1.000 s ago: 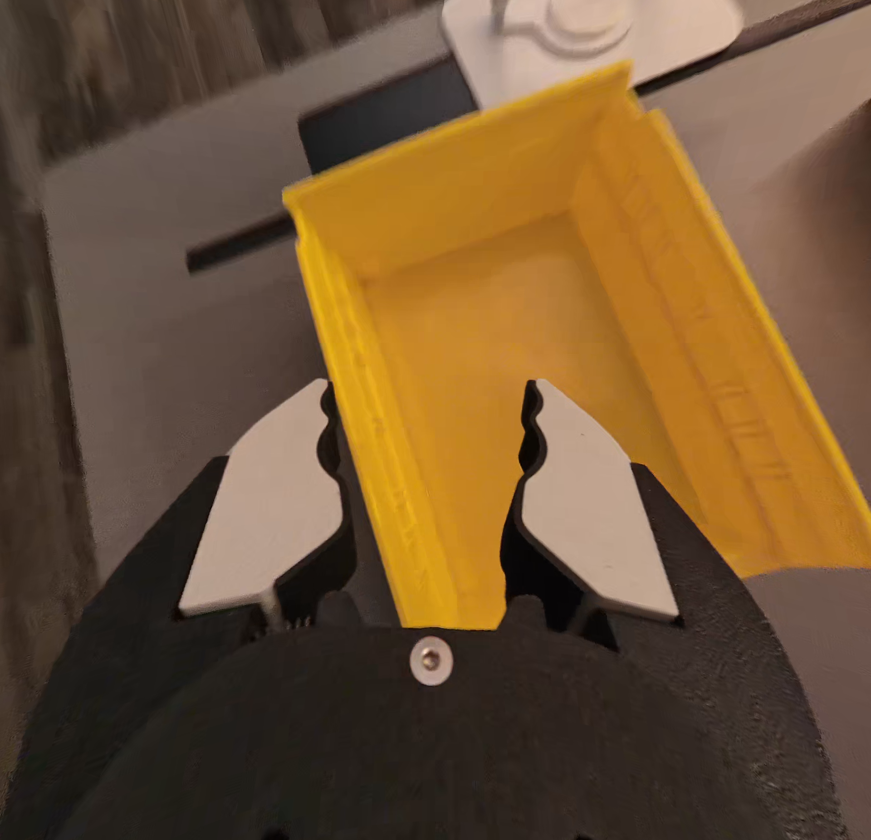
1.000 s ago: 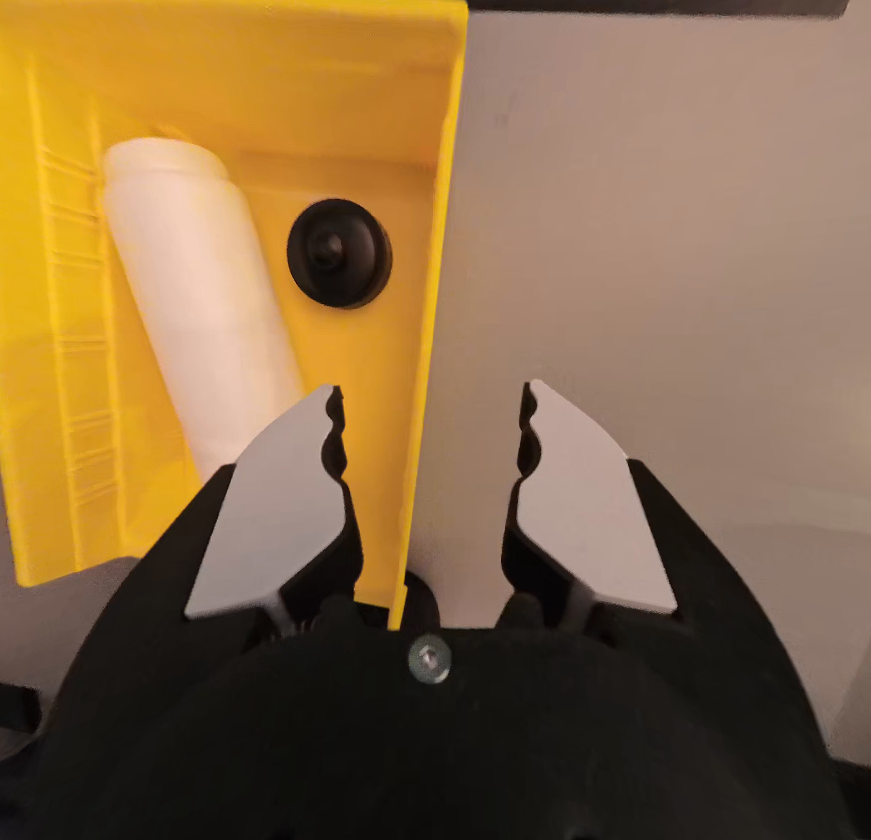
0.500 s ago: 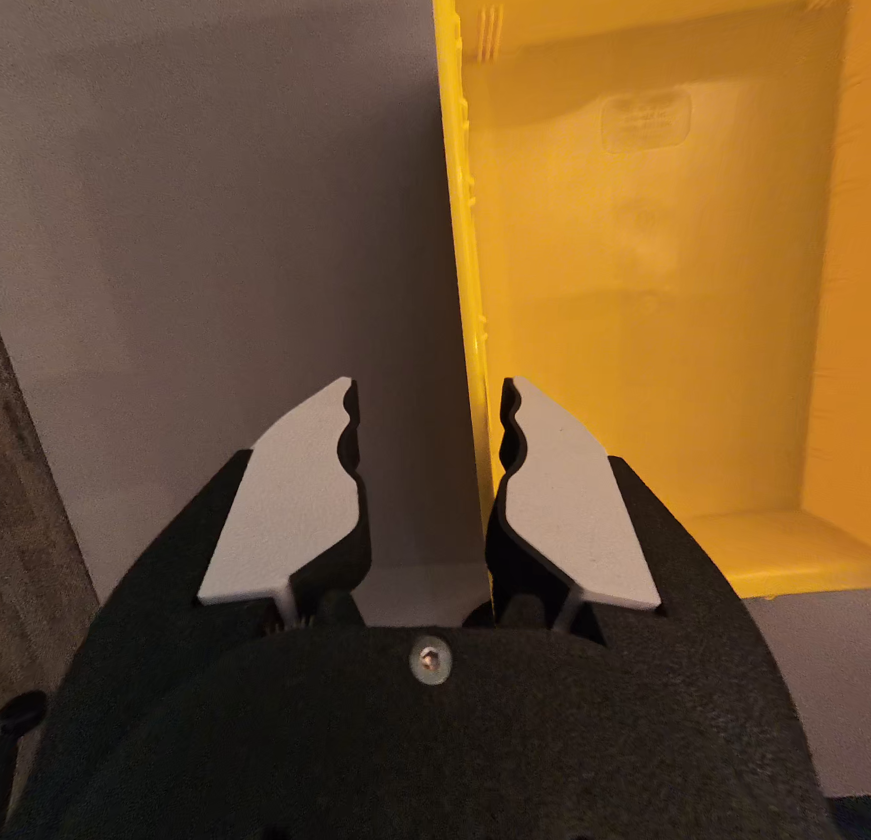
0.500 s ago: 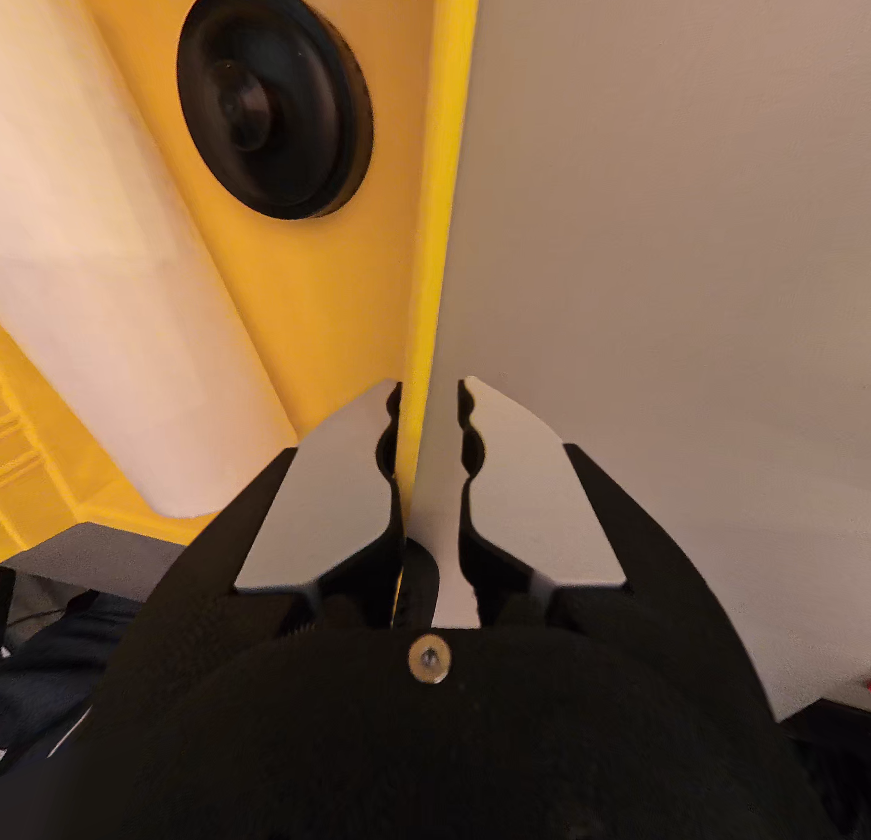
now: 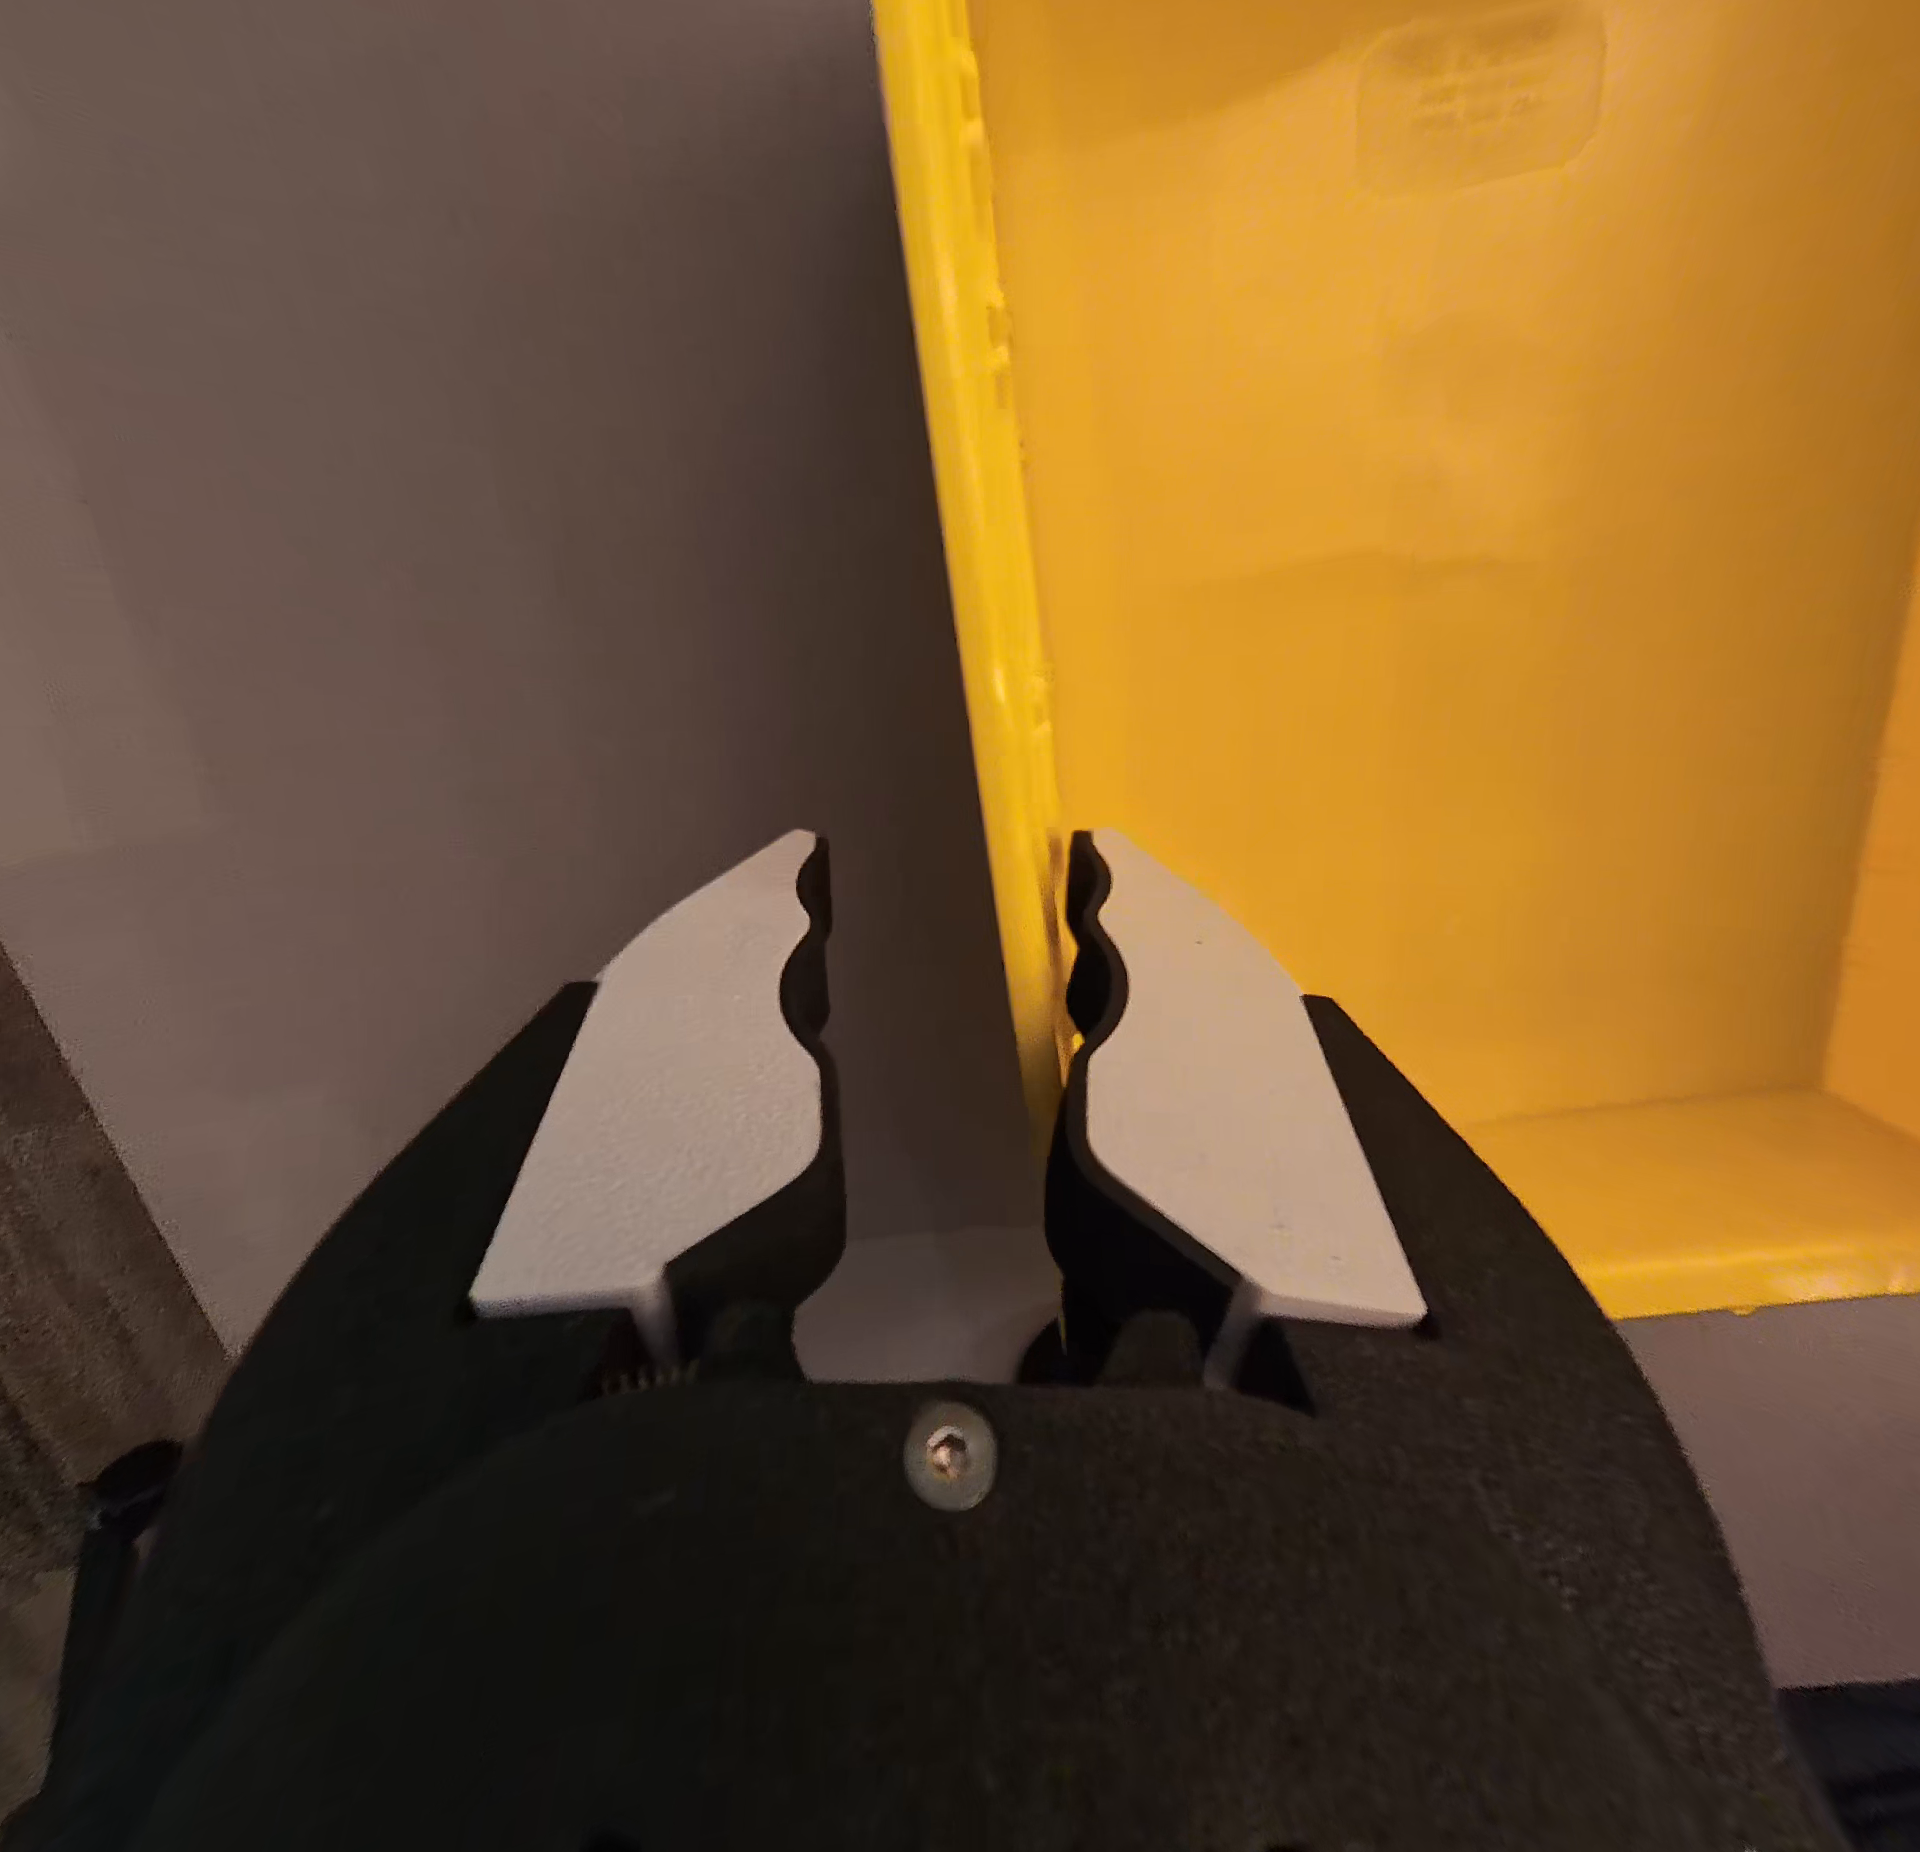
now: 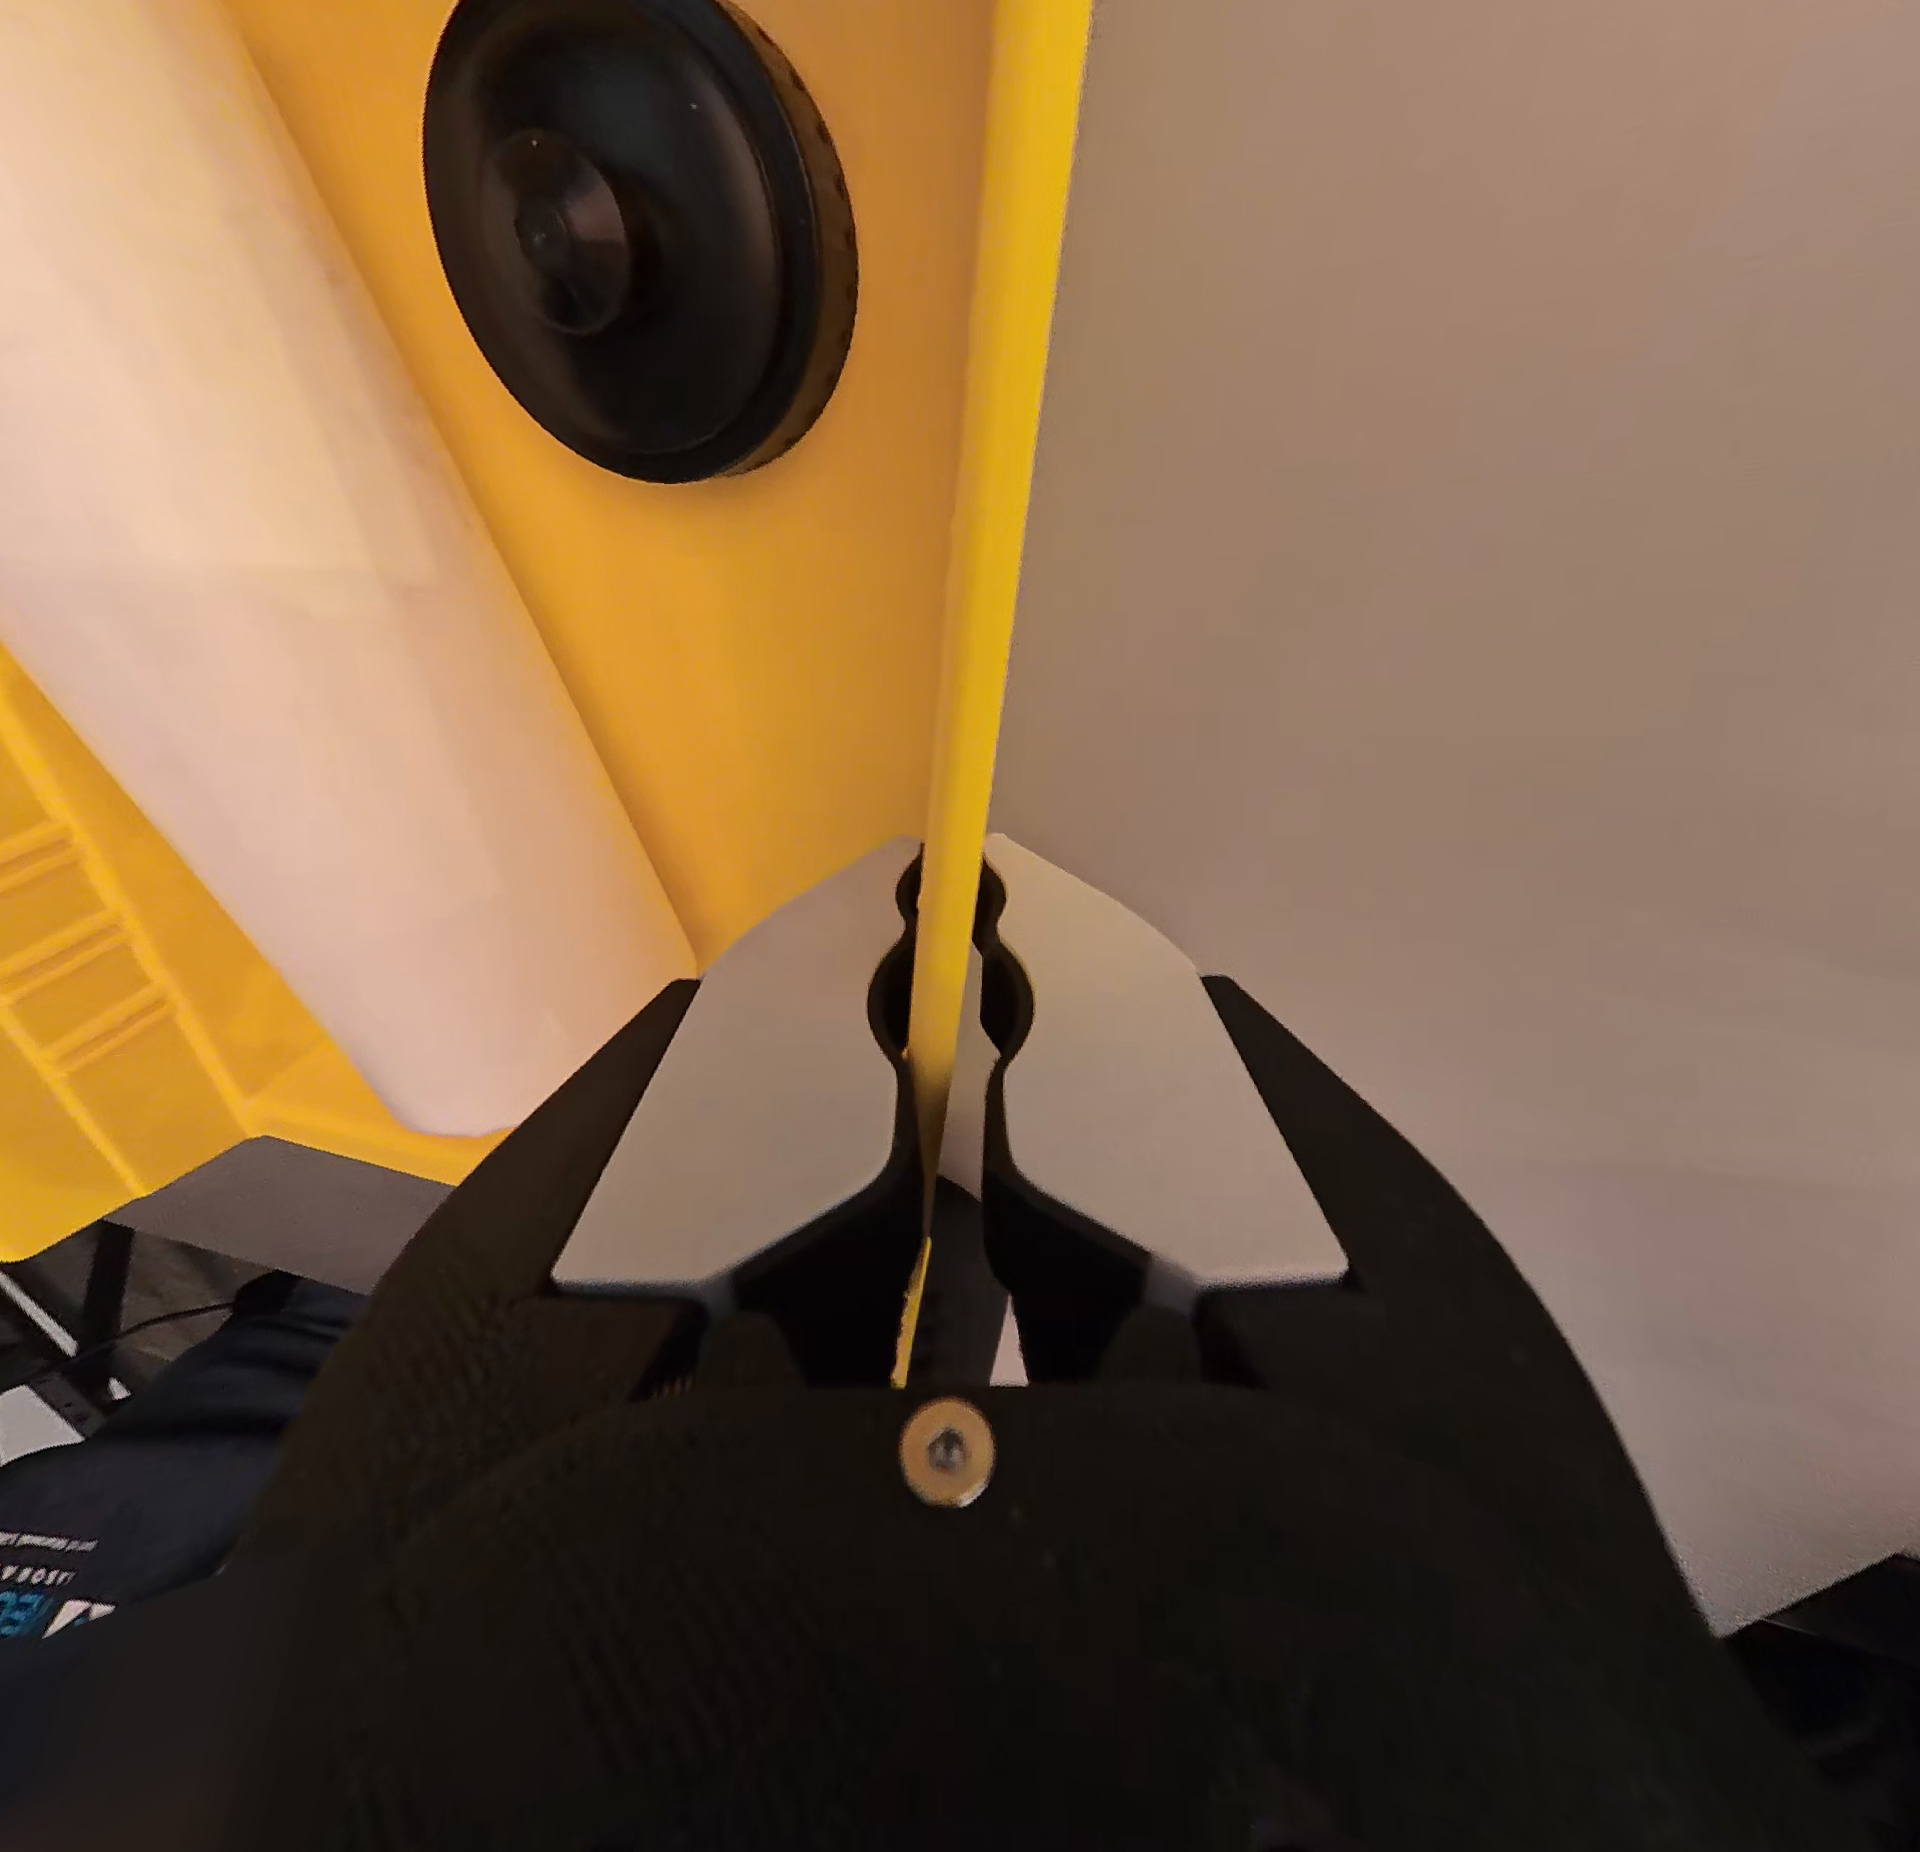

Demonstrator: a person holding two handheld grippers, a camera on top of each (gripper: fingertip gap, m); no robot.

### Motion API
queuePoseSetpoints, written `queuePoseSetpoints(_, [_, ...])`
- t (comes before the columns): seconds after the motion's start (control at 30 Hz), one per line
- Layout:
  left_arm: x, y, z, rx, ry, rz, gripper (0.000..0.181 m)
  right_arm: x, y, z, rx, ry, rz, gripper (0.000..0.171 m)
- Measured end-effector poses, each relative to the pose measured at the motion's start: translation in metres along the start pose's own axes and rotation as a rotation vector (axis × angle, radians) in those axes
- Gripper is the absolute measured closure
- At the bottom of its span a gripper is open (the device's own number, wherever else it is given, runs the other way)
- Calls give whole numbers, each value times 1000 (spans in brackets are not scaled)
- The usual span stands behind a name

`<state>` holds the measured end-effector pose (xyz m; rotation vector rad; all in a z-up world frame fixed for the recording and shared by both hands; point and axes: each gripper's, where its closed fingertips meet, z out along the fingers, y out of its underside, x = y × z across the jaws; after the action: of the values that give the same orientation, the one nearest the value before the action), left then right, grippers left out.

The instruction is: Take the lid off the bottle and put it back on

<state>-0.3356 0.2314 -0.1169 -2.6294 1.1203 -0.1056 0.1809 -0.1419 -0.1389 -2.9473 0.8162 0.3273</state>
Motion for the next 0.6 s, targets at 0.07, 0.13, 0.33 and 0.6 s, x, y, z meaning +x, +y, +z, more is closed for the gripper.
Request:
queuePoseSetpoints(0.07, [5, 1, 3, -17, 16, 9, 148, 0, 0, 0, -2, 4, 9, 165])
queuePoseSetpoints(0.13, [19, 1, 5, -32, 89, 24, 175, -1, 0, 0, -2, -2, 18, 165])
queuePoseSetpoints(0.33, [34, 1, 5, -63, 69, 92, 174, -16, -1, 3, -16, -14, 0, 165])
queuePoseSetpoints(0.6, [94, 3, 4, -123, 61, 225, 169, -52, -2, 11, -42, -42, -14, 163])
